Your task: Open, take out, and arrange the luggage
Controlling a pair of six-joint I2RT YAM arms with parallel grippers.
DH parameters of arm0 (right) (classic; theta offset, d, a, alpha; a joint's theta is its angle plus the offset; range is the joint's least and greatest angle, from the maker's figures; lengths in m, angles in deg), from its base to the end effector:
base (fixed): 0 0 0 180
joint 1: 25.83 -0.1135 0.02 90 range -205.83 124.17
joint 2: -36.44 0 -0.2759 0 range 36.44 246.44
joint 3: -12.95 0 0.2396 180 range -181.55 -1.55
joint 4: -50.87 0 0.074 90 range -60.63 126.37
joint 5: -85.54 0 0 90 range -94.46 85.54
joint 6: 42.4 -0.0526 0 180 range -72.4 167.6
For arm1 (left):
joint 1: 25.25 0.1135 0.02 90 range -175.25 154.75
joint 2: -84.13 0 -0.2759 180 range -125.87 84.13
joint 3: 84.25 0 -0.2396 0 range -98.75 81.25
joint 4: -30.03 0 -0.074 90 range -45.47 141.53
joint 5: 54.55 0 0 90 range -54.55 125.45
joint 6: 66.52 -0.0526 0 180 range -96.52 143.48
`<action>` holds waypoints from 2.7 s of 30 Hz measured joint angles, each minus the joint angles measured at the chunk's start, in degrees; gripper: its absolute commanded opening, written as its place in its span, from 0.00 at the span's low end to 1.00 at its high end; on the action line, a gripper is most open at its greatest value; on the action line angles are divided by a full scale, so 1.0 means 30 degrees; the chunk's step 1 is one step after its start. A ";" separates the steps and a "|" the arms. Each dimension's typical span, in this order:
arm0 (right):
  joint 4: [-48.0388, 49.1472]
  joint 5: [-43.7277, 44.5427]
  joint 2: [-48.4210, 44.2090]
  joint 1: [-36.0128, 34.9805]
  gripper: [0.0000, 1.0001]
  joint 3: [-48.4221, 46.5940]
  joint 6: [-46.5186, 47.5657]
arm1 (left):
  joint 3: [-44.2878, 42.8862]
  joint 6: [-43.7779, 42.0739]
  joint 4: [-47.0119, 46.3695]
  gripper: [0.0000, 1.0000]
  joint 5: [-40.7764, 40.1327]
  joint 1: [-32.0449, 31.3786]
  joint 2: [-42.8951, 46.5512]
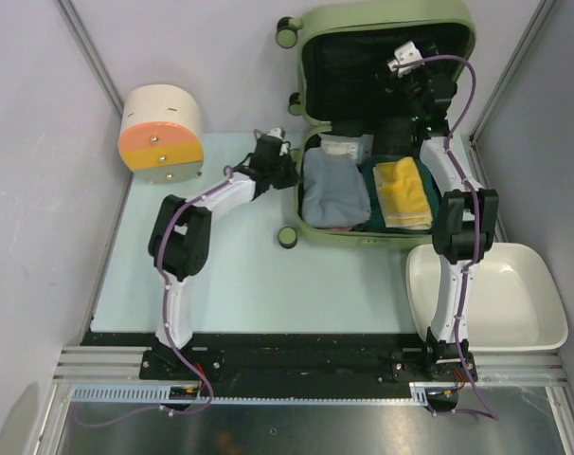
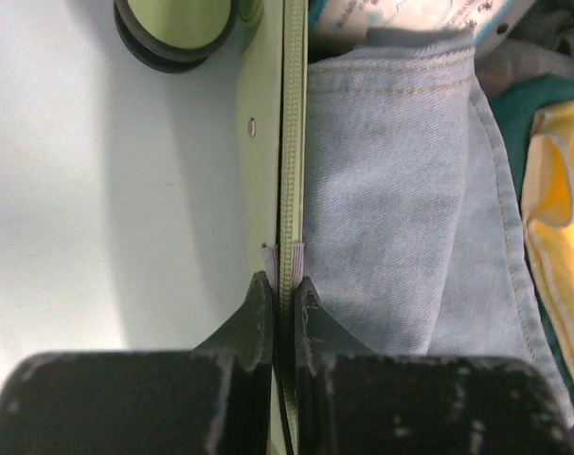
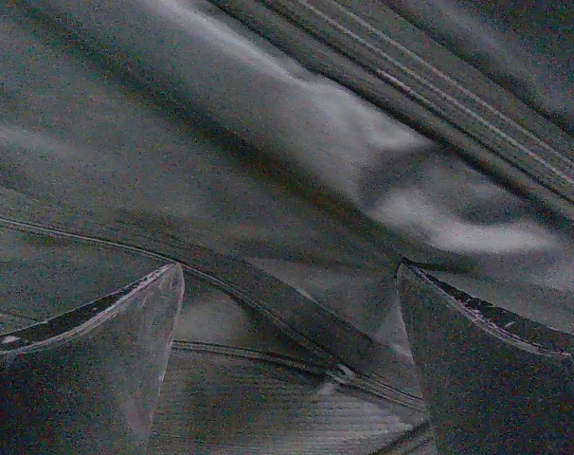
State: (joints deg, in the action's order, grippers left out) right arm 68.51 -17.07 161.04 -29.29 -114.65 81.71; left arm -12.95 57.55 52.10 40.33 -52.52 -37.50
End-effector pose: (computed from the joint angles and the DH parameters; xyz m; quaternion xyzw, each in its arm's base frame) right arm 0.5316 0.0436 0.3973 -0.2676 0.5063 -0.1558 0.8048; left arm 0.4439 -0.2339 0.2223 -0.0329 0.8858 -0.2678 0.3775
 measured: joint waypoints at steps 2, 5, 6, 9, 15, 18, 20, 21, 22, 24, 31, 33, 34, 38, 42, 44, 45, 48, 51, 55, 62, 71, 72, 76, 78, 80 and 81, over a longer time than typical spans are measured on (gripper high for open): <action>-0.0153 0.0036 0.0503 -0.0299 1.00 -0.0823 0.0087 | 0.0969 -0.0015 0.0131 0.00 0.0051 0.0750 0.0816; -0.0321 0.0036 0.0925 -0.0685 1.00 -0.1545 0.0153 | 0.2535 -0.0066 0.0364 0.00 0.0153 0.2127 0.2098; -0.0379 0.0036 0.1042 -0.0867 1.00 -0.1770 0.0153 | 0.3140 -0.0189 0.0437 0.00 0.0153 0.2696 0.2586; -0.0590 -0.0007 0.1545 -0.1341 1.00 -0.2703 0.0240 | 0.4437 -0.0597 0.0765 0.00 0.0160 0.4138 0.3738; -0.1341 0.0029 0.3249 -0.2237 1.00 -0.5493 0.0648 | 0.7133 -0.2273 0.0692 0.00 -0.0007 0.5850 0.6047; -0.1647 0.0044 0.4124 -0.2667 1.00 -0.6608 0.1027 | 0.8612 -0.2579 0.0583 0.00 -0.0138 0.6069 0.7300; -0.1676 0.0058 0.4510 -0.2922 1.00 -0.6907 0.1297 | 0.9420 -0.2528 0.0641 0.05 -0.0168 0.6069 0.8036; -0.1647 0.0022 0.4575 -0.2987 1.00 -0.6921 0.1435 | 0.9661 -0.2463 0.0634 0.12 -0.0175 0.6076 0.8255; -0.1668 0.0051 0.4626 -0.3104 1.00 -0.6921 0.1494 | 0.9865 -0.2346 0.0634 0.28 -0.0175 0.6084 0.8422; -0.1683 0.0080 0.4656 -0.3286 1.00 -0.6914 0.1574 | 1.0018 -0.1953 0.0597 0.41 -0.0095 0.6098 0.8546; -0.2164 -0.0306 0.1727 -0.3264 1.00 -0.1829 0.0903 | 1.0032 -0.1180 0.0889 0.95 -0.0160 0.6761 0.9238; -0.3118 -0.0648 0.0015 -0.3147 1.00 0.0168 0.0678 | 1.0003 -0.1523 0.0969 1.00 -0.0240 0.6921 0.9916; -0.4087 -0.0991 -0.1100 -0.3060 1.00 0.1217 0.0474 | 0.9959 -0.1770 0.0998 1.00 -0.0248 0.6994 1.0353; -0.7978 -0.1741 -0.5967 -0.2659 1.00 0.3781 -0.0546 | 0.9296 -0.3257 0.1151 1.00 -0.0197 0.7118 1.2415; -1.1999 -0.1690 -1.1548 -0.1909 1.00 0.5945 -0.1960 | 0.8590 -0.5464 0.1668 1.00 0.0124 0.7147 1.4528; -1.4236 -0.1428 -1.4353 -0.1282 1.00 0.7067 -0.2594 | 0.8204 -0.6594 0.2506 1.00 0.0372 0.7155 1.5489; -1.5584 -0.1253 -1.5650 -0.0918 1.00 0.7614 -0.2900 | 0.8021 -0.7213 0.2958 1.00 0.0532 0.7155 1.5919; -1.9788 -0.0852 -1.8979 0.0750 1.00 0.9661 -0.3497 | 0.7978 -0.8765 0.4320 1.00 0.0940 0.7155 1.7201; -2.3722 -0.0801 -2.0808 0.2521 1.00 1.1883 -0.3446 | 0.8240 -0.9872 0.5530 1.00 0.1515 0.7169 1.8258; -2.8370 -0.0787 -2.1347 0.4109 0.98 1.4171 -0.2907 | 0.8684 -1.0928 0.7002 1.00 0.2441 0.7176 1.9110; -3.2414 -0.1158 -2.1005 0.4022 0.97 1.6881 -0.2273 | 0.9442 -1.1526 0.8539 1.00 0.2958 0.7184 1.9249; -3.2909 -0.1173 -1.7682 0.1982 0.96 1.7143 -0.2965 | 0.9464 -1.1285 0.8721 1.00 0.4138 0.7191 1.7682; -3.2917 -0.1166 -1.7274 0.1785 0.95 1.7209 -0.3126 | 0.9464 -1.1154 0.8728 1.00 0.4240 0.7191 1.7333; -3.2909 -0.0991 -1.5875 0.1574 0.84 1.7580 -0.3723 | 0.9449 -1.0732 0.8735 1.00 0.4430 0.7191 1.6422; -3.2873 -0.0896 -1.5446 0.1545 0.80 1.7733 -0.3876 | 0.9442 -1.0469 0.8684 1.00 0.4473 0.7191 1.6189; -3.2836 -0.0772 -1.5008 0.1304 0.67 1.7901 -0.4014 | 0.9420 -1.0265 0.8641 1.00 0.4510 0.7198 1.5999; -3.2822 -0.0692 -1.4753 0.1086 0.63 1.7996 -0.4029 | 0.9355 -1.0149 0.8641 1.00 0.4561 0.7198 1.5868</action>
State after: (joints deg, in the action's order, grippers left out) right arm -29.95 -19.14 116.78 -26.03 -60.67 69.62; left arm 15.12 27.10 78.02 54.01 -30.92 10.11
